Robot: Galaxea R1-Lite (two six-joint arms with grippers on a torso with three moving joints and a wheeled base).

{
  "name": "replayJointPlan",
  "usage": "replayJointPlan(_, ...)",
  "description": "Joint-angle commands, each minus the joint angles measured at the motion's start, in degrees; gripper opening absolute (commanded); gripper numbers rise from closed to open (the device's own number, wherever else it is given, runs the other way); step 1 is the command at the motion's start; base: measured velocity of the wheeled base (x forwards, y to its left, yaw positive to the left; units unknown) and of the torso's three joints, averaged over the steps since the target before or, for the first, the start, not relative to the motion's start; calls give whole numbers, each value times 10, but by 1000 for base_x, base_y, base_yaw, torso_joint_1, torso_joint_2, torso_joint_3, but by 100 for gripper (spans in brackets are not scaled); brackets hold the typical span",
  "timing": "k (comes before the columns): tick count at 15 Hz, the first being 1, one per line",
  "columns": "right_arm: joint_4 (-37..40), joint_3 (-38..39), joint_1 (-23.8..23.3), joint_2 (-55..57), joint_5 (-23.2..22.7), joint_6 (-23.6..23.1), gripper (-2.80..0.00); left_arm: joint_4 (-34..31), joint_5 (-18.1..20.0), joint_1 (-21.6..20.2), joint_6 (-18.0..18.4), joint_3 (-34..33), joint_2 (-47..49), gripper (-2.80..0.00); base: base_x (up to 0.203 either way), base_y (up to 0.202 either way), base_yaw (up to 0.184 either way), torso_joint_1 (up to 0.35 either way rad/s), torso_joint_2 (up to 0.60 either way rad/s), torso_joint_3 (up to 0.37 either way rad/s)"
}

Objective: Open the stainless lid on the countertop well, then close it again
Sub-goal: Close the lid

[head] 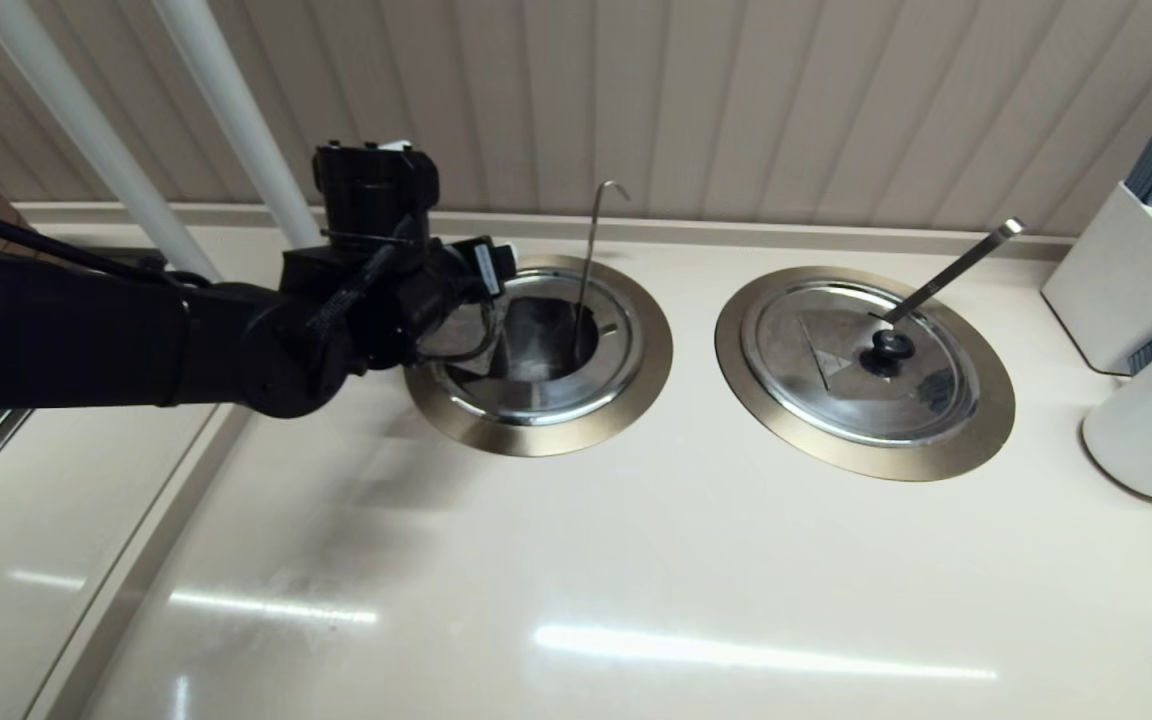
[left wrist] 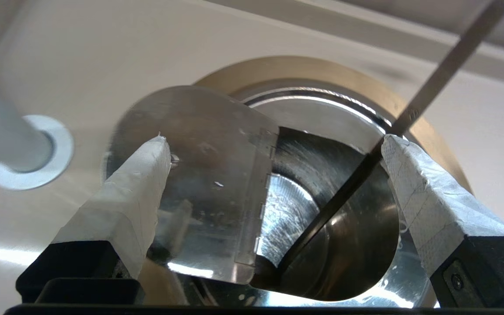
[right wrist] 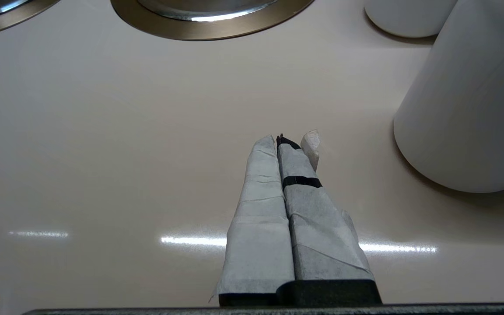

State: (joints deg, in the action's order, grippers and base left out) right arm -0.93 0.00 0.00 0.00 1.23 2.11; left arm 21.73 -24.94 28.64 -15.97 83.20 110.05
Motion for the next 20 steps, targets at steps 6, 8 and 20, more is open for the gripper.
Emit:
replayJointPlan(6,0,3,0,0,0,-1,-280,-8,-42,-16,-76,-65,-52,0,0,0,0,0,0,0)
replayJointPlan(8,0,3,0,0,0,-1,-280,-6,-45,-15,-102,-84,-29,0,0,0,0,0,0,0)
replayJointPlan(20,0,3,0,0,0,0,-280,-5,-36,-43,-157,-66,3,0,0,0,0,0,0,0)
